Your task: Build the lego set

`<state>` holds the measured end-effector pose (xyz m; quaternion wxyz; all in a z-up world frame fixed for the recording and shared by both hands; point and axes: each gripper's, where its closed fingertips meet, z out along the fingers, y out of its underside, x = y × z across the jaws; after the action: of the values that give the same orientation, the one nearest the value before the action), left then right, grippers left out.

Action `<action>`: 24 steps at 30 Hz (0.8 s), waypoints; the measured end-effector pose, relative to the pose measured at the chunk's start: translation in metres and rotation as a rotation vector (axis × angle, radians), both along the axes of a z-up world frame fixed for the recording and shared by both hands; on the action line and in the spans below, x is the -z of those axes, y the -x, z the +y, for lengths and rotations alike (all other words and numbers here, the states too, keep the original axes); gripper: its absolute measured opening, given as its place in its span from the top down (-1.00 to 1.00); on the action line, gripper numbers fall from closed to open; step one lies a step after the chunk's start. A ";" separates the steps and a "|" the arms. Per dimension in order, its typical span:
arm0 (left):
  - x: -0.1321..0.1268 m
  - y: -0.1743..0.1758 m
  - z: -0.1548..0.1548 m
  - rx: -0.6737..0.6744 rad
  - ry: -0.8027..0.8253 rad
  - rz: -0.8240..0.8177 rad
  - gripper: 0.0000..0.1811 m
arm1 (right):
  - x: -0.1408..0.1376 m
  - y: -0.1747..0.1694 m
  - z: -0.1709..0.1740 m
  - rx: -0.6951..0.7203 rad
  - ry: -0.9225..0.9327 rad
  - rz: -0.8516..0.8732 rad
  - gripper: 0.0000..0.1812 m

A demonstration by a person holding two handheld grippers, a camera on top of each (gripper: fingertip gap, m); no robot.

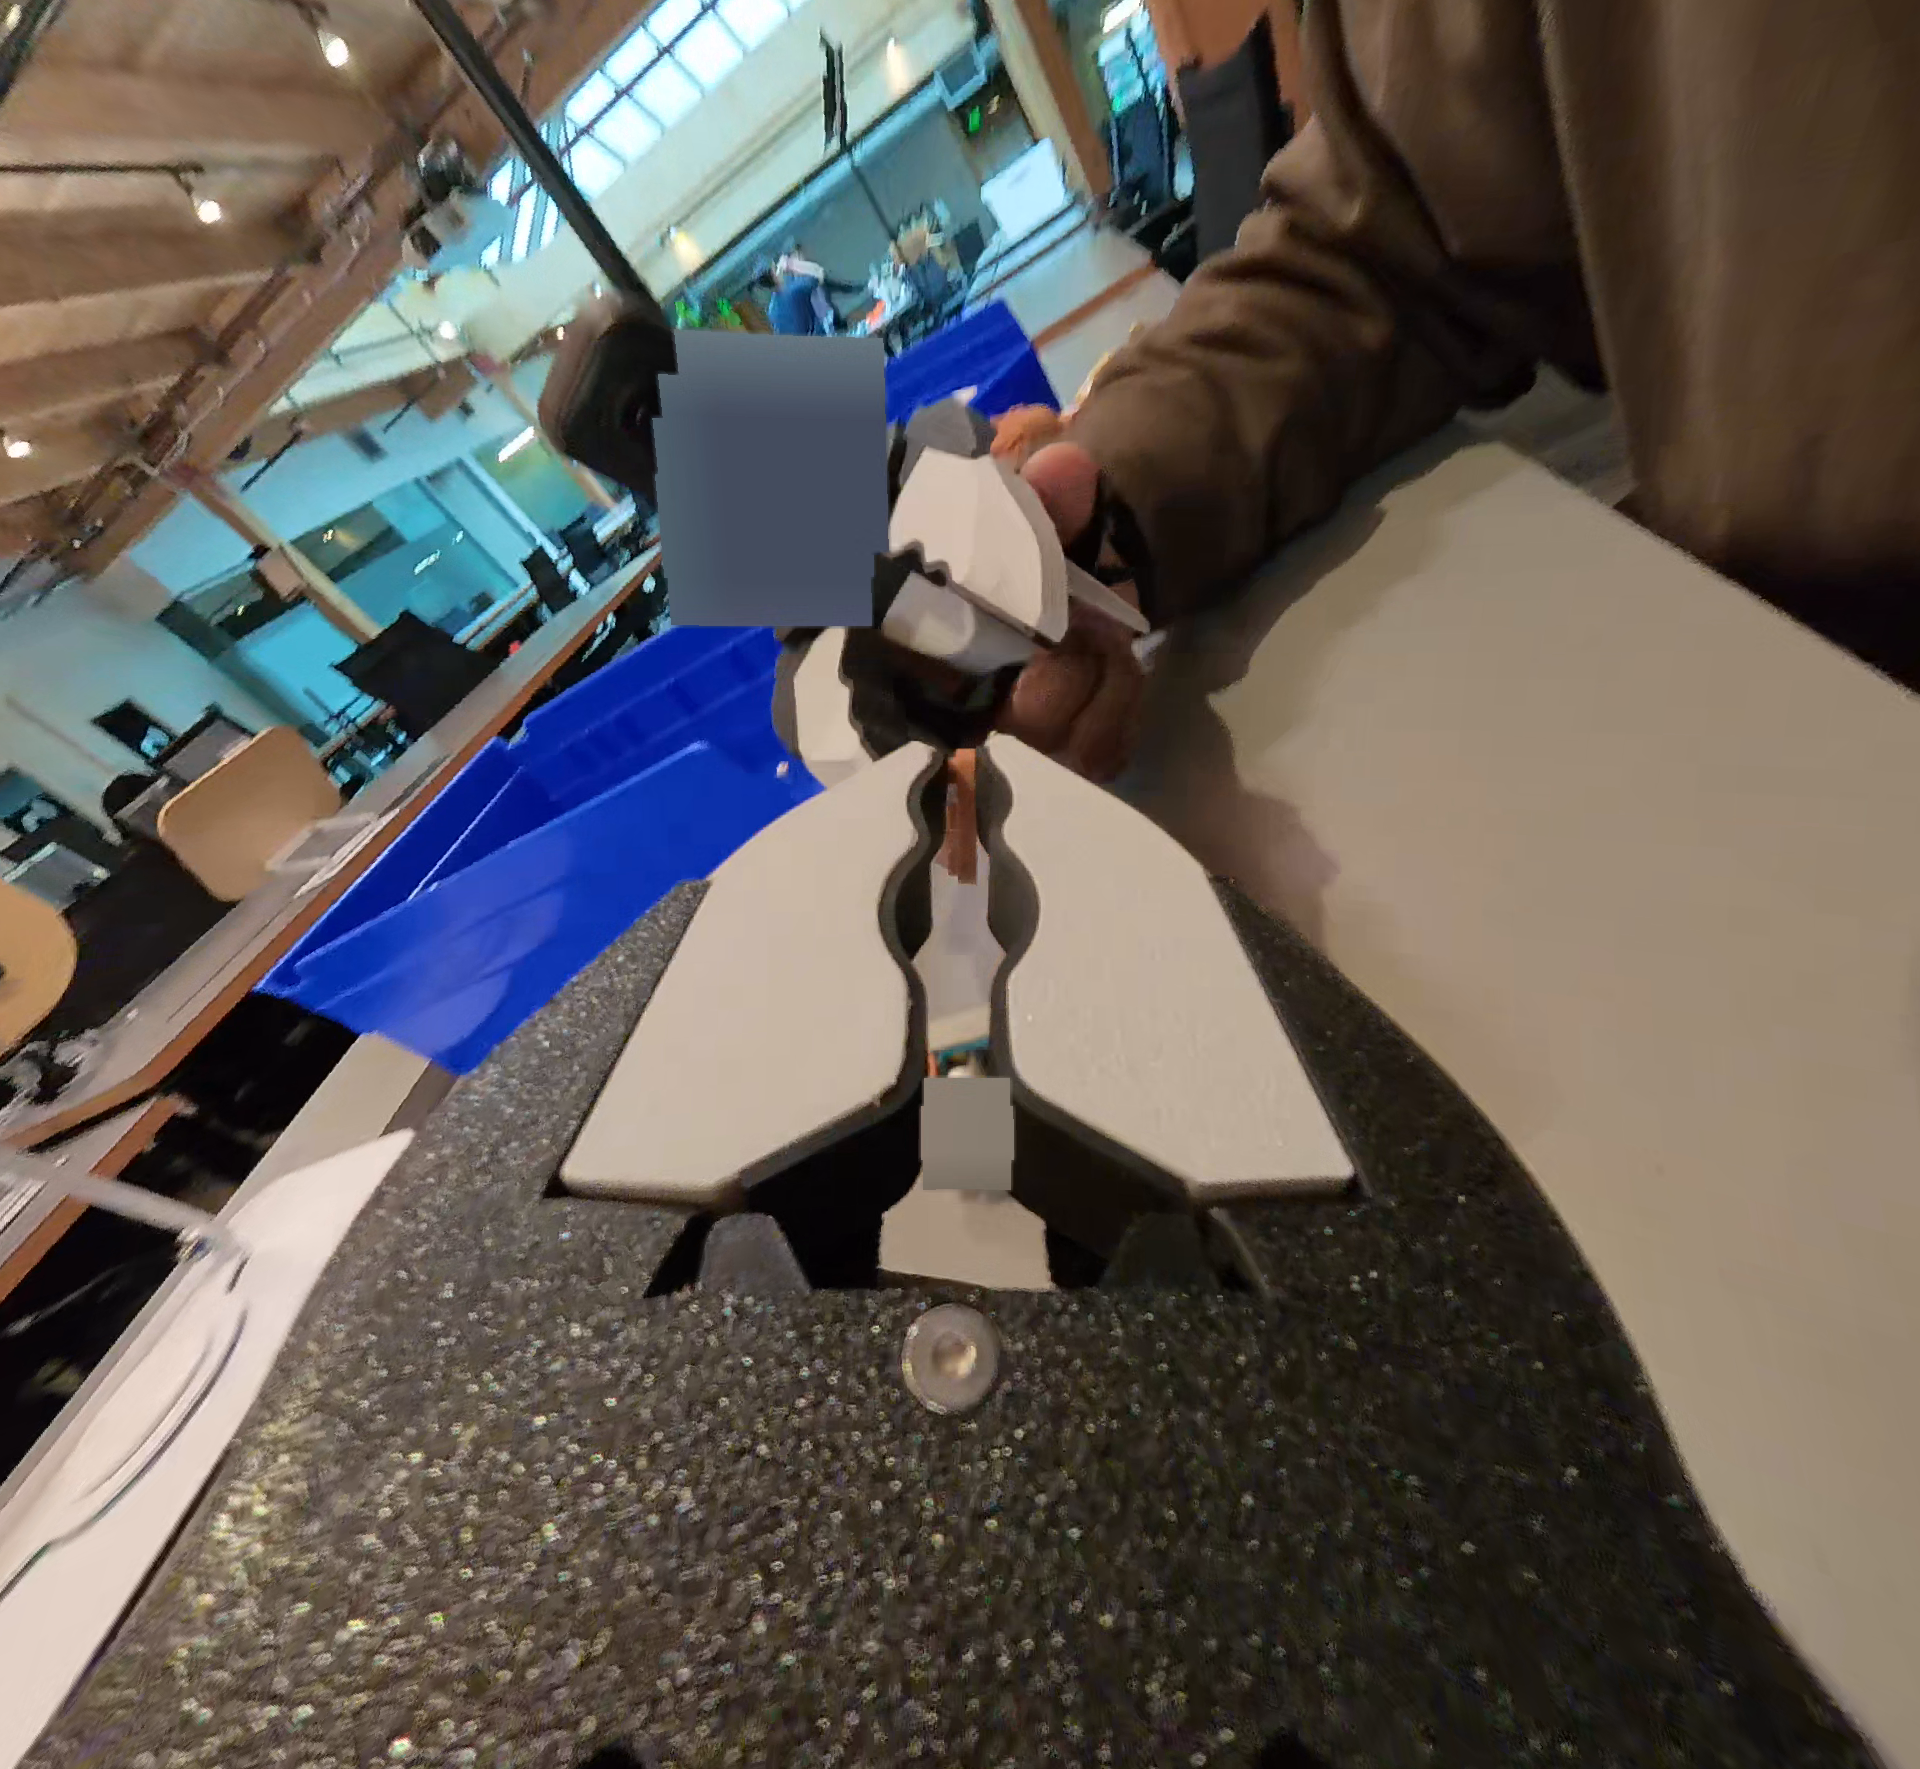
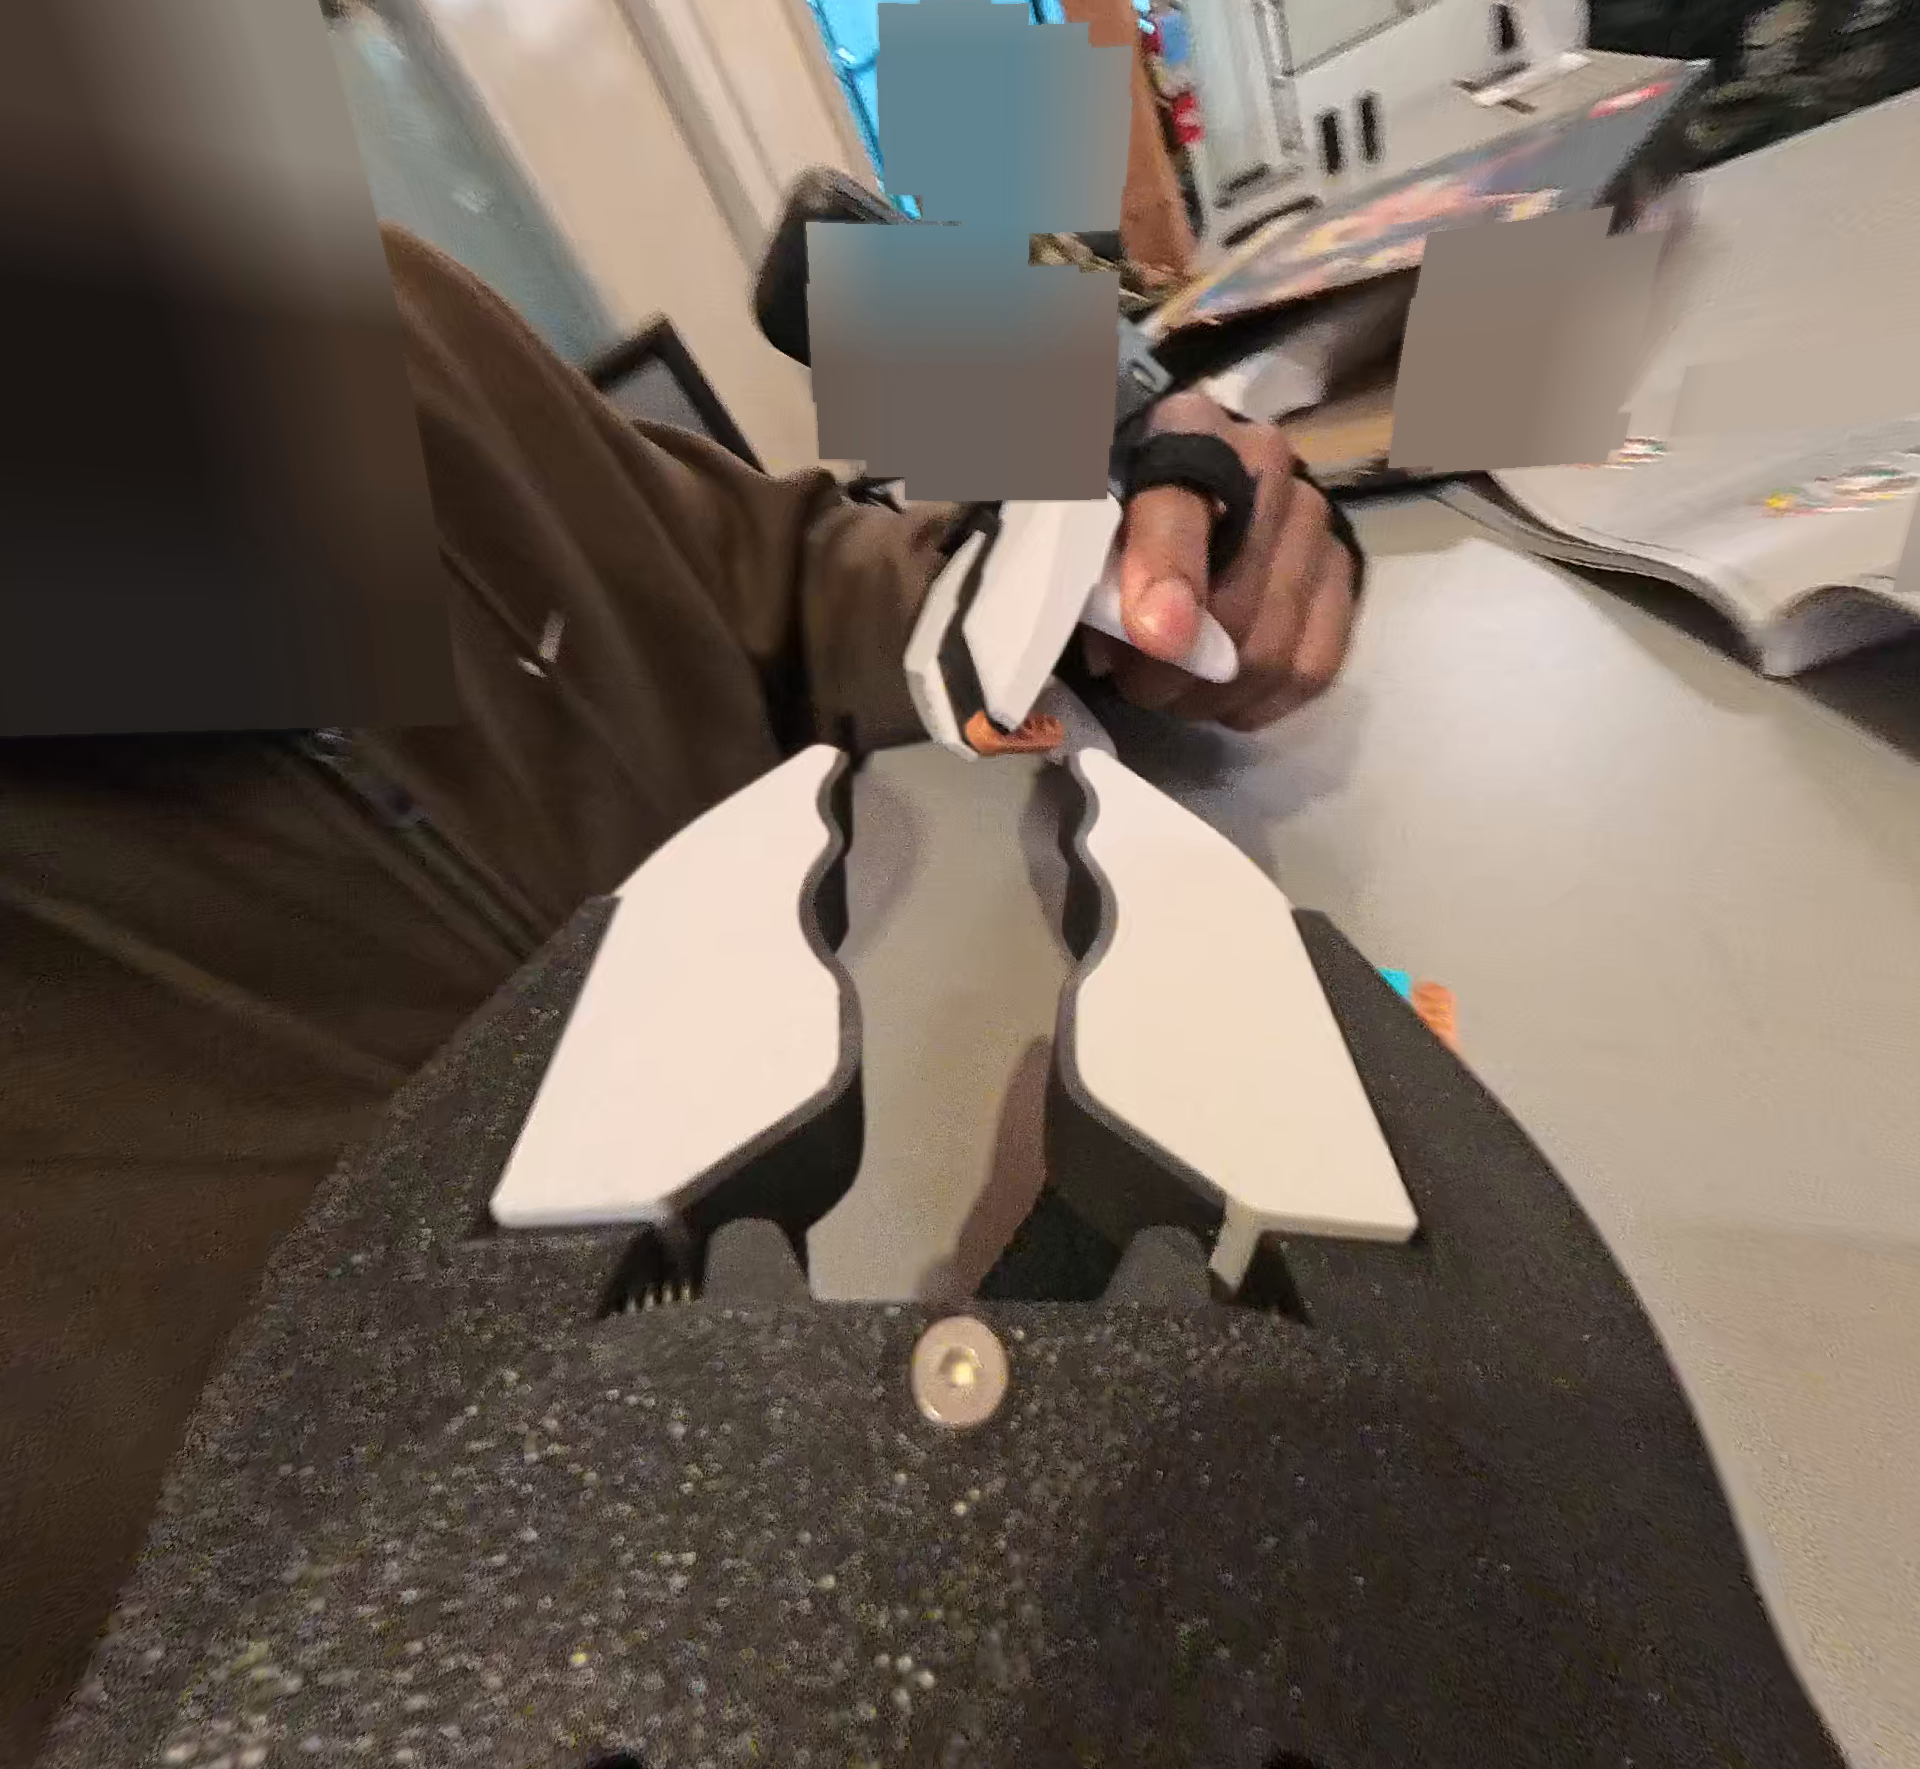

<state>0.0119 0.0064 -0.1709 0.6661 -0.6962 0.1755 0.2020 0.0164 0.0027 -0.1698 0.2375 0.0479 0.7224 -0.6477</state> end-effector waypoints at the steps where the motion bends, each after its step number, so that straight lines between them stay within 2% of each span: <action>1: -0.003 -0.004 0.001 0.024 -0.027 -0.015 0.94 | -0.003 -0.004 0.000 -0.028 0.024 -0.026 0.58; 9: -0.026 -0.021 0.005 0.161 -0.191 -0.159 0.95 | -0.012 -0.024 -0.009 -0.128 0.109 -0.083 0.53; 16: -0.030 -0.023 0.006 0.196 -0.235 -0.221 0.95 | -0.025 -0.031 -0.009 -0.178 0.213 -0.146 0.52; 24: -0.033 -0.020 0.003 0.184 -0.255 -0.210 0.95 | -0.027 -0.030 -0.006 -0.205 0.242 -0.220 0.53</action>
<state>0.0320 0.0092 -0.1374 0.7792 -0.6045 0.1408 0.0870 0.0460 -0.0033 -0.1428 0.3837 0.0158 0.6102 -0.6930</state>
